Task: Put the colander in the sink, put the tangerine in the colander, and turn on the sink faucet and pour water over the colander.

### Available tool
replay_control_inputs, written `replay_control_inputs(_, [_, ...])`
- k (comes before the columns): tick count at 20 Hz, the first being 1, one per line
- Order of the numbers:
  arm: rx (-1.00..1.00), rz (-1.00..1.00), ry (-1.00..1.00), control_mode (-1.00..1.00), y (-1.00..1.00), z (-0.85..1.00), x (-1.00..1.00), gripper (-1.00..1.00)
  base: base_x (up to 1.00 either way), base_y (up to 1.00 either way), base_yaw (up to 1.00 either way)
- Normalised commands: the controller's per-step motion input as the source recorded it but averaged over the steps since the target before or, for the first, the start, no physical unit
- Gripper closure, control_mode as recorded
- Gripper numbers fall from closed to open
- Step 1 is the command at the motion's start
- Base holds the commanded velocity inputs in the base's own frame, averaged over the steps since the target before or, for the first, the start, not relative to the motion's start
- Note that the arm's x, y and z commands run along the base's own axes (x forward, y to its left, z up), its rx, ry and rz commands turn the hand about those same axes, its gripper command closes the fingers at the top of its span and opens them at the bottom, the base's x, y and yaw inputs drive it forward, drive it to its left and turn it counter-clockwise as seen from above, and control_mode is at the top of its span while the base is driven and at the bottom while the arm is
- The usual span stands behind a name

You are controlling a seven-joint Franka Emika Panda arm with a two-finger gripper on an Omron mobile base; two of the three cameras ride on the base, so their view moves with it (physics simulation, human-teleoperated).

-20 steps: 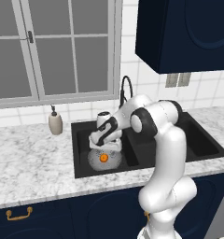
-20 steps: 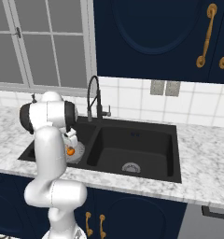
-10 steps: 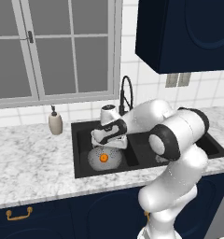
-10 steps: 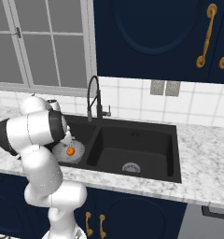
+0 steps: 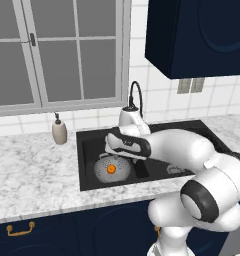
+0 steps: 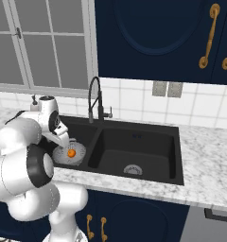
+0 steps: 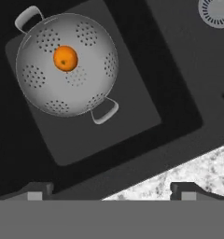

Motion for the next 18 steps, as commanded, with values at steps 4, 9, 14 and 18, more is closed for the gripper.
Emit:
replay_control_inputs(4, [0.00,0.04,0.00,-1.00,-0.22,0.60,-0.70,-1.00,0.00,0.00,0.00])
replay_control_inputs(9, [-0.02,0.15,-0.04,-1.00,-0.27,0.52,-0.57,-1.00,0.00,0.00,0.00])
replay_control_inputs(14, [-0.05,0.15,-0.03,-1.00,-0.47,0.45,-0.25,-1.00,0.00,0.00,0.00])
replay_control_inputs(18, [-0.02,0.02,0.00,-1.00,-0.50,0.42,-0.05,-1.00,0.00,0.00,0.00])
